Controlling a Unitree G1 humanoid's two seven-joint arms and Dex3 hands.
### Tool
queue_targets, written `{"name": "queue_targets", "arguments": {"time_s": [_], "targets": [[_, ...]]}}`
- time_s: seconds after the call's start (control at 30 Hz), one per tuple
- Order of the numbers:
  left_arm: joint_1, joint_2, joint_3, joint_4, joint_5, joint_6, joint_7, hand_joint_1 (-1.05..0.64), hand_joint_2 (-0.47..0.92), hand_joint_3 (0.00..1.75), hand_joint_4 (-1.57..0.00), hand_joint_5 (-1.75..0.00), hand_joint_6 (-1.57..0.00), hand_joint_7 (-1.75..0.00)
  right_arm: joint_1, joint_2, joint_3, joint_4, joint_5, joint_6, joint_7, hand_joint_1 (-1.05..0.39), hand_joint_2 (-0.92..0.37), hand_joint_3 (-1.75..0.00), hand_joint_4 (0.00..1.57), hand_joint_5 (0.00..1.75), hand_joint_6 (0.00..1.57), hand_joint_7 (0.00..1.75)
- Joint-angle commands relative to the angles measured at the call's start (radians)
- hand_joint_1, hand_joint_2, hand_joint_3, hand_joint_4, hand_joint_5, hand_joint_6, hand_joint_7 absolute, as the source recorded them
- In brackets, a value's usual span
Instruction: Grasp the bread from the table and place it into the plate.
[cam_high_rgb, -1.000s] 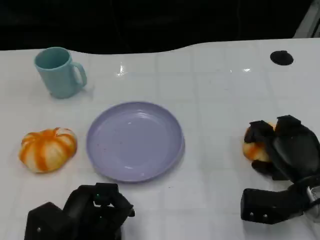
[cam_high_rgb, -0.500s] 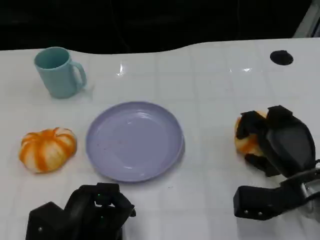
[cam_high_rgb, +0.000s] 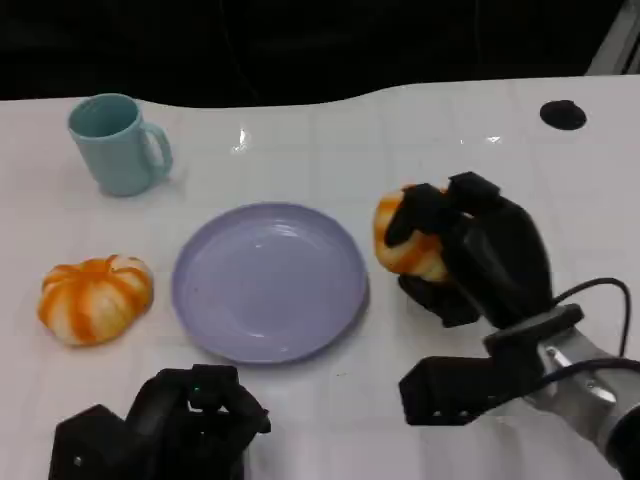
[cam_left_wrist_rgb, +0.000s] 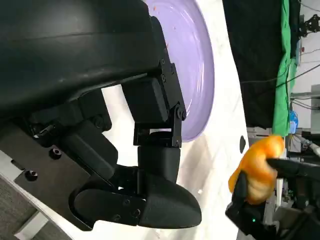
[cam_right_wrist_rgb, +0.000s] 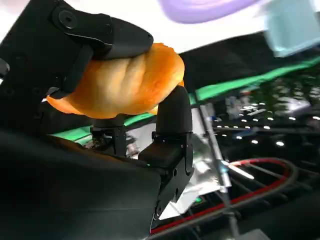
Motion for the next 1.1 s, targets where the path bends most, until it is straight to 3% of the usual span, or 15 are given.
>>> {"name": "queue_targets", "arguments": {"time_s": [0.03, 0.13, 0.27, 0.57, 0.8, 0.83, 0.87, 0.9, 0.97, 1.0, 1.1], "targets": [[0.006, 0.015, 0.003, -0.005, -0.002, 0.01, 0.001, -1.05, 0.58, 0.6, -1.57, -1.22, -1.41, -0.84, -0.044, 0.035, 0.007, -0.015, -0.004, 0.013, 0.037, -0.18, -0.21, -1.48, 1.04, 1.75, 0.78, 1.75], [0.005, 0.015, 0.003, -0.002, -0.002, 0.008, 0.0, -1.05, 0.58, 0.6, -1.57, -1.22, -1.41, -0.83, -0.072, 0.068, 0.011, 0.007, 0.003, 0.018, 0.078, -0.17, -0.2, -1.46, 1.02, 1.75, 0.78, 1.75], [0.003, 0.015, 0.001, 0.003, 0.002, 0.006, 0.003, -1.05, 0.58, 0.6, -1.57, -1.22, -1.41, -0.83, -0.108, 0.123, 0.006, 0.045, 0.038, 0.016, 0.156, -0.16, -0.29, -1.31, 0.97, 1.75, 0.74, 1.75], [0.009, 0.01, 0.001, -0.007, 0.0, 0.011, 0.007, -1.05, 0.58, 0.6, -1.57, -1.21, -1.41, -0.83, -0.187, 0.222, 0.03, 0.199, 0.031, -0.014, 0.142, -0.2, -0.34, -1.24, 0.96, 1.75, 0.7, 1.75], [0.015, 0.014, -0.003, -0.016, 0.008, 0.011, 0.01, -1.05, 0.59, 0.61, -1.57, -1.21, -1.4, -0.82, -0.212, 0.27, 0.044, 0.274, 0.03, -0.025, 0.123, -0.17, -0.29, -1.23, 0.93, 1.75, 0.7, 1.72], [0.016, 0.014, -0.004, -0.017, 0.008, 0.011, 0.01, -1.05, 0.59, 0.61, -1.57, -1.21, -1.4, -0.82, -0.212, 0.275, 0.042, 0.279, 0.036, -0.028, 0.133, -0.17, -0.31, -1.2, 0.9, 1.75, 0.71, 1.63], [0.015, 0.013, -0.004, -0.017, 0.008, 0.01, 0.01, -1.05, 0.59, 0.61, -1.57, -1.21, -1.4, -0.82, -0.212, 0.278, 0.039, 0.281, 0.042, -0.028, 0.148, -0.17, -0.35, -1.13, 0.88, 1.7, 0.76, 1.41], [0.015, 0.013, -0.004, -0.016, 0.007, 0.01, 0.01, -1.05, 0.59, 0.6, -1.57, -1.21, -1.4, -0.82, -0.212, 0.28, 0.037, 0.283, 0.046, -0.024, 0.165, -0.2, -0.45, -0.97, 0.85, 1.54, 0.82, 1.08], [0.014, 0.013, -0.005, -0.016, 0.006, 0.009, 0.009, -1.05, 0.59, 0.6, -1.57, -1.21, -1.4, -0.82, -0.216, 0.281, 0.044, 0.281, 0.04, 0.007, 0.205, -0.23, -0.6, -0.7, 0.8, 1.29, 0.86, 0.65], [0.014, 0.012, -0.005, -0.015, 0.007, 0.008, 0.01, -1.05, 0.59, 0.6, -1.57, -1.21, -1.4, -0.82, -0.218, 0.28, 0.048, 0.277, 0.035, 0.024, 0.23, -0.25, -0.66, -0.57, 0.7, 1.12, 0.82, 0.43], [0.014, 0.012, -0.007, -0.016, 0.009, 0.008, 0.012, -1.05, 0.59, 0.6, -1.57, -1.22, -1.4, -0.82, -0.22, 0.272, 0.061, 0.262, 0.028, 0.062, 0.302, -0.34, -0.85, -0.27, 0.51, 0.64, 0.7, 0.12]]}}
